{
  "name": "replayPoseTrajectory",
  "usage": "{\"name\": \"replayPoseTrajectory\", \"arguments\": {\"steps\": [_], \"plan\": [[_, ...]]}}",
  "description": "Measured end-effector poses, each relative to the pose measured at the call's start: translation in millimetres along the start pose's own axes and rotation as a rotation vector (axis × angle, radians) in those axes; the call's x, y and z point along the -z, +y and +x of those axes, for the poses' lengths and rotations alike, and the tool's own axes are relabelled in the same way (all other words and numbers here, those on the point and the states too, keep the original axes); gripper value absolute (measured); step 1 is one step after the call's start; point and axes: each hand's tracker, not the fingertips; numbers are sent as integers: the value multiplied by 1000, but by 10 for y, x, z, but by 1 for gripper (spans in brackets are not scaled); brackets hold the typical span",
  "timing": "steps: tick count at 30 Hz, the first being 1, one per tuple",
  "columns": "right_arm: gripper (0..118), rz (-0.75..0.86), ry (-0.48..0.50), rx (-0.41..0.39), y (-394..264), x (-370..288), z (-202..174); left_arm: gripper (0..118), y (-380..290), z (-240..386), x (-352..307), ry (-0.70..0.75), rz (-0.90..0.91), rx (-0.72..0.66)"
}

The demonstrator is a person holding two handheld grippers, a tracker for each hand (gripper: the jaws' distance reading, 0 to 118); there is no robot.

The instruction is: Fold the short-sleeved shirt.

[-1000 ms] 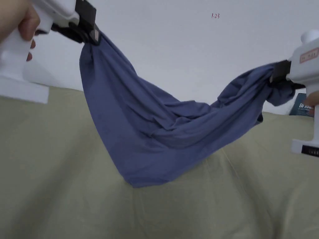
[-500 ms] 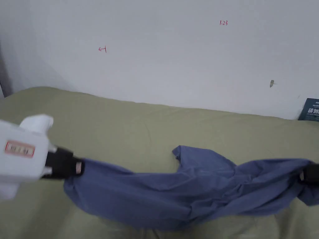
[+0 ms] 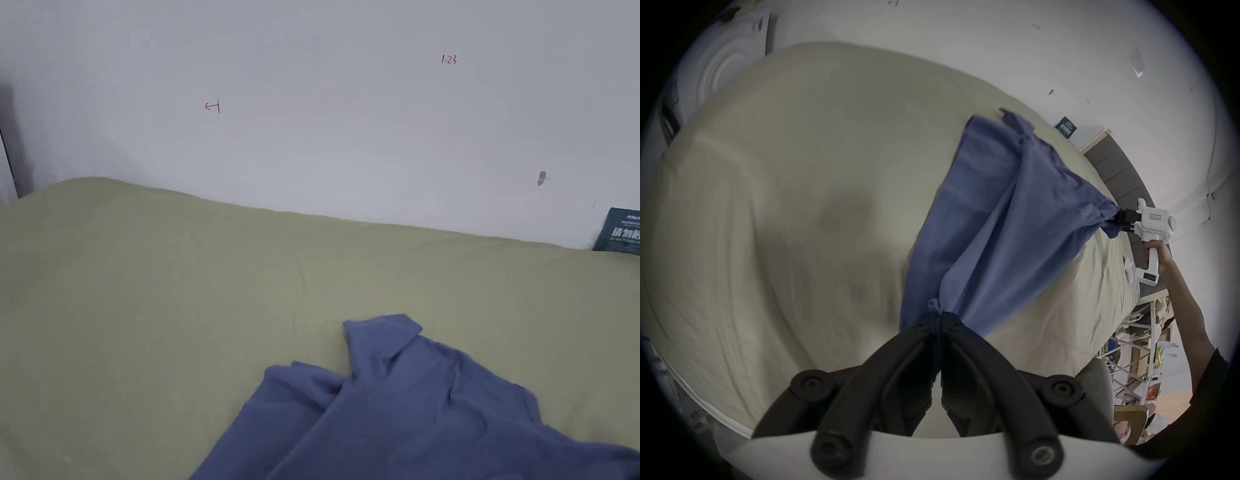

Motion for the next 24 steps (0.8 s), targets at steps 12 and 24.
{"name": "replayPoseTrajectory", "arguments": {"steps": [12, 24], "plan": [[97, 259, -68, -248, -351, -1031, -500, 102, 178, 558, -509, 55, 319, 34], [28, 545, -16, -222, -2007, -1970, -1264, 38, -344, 1848, -641, 184, 701, 226]]}}
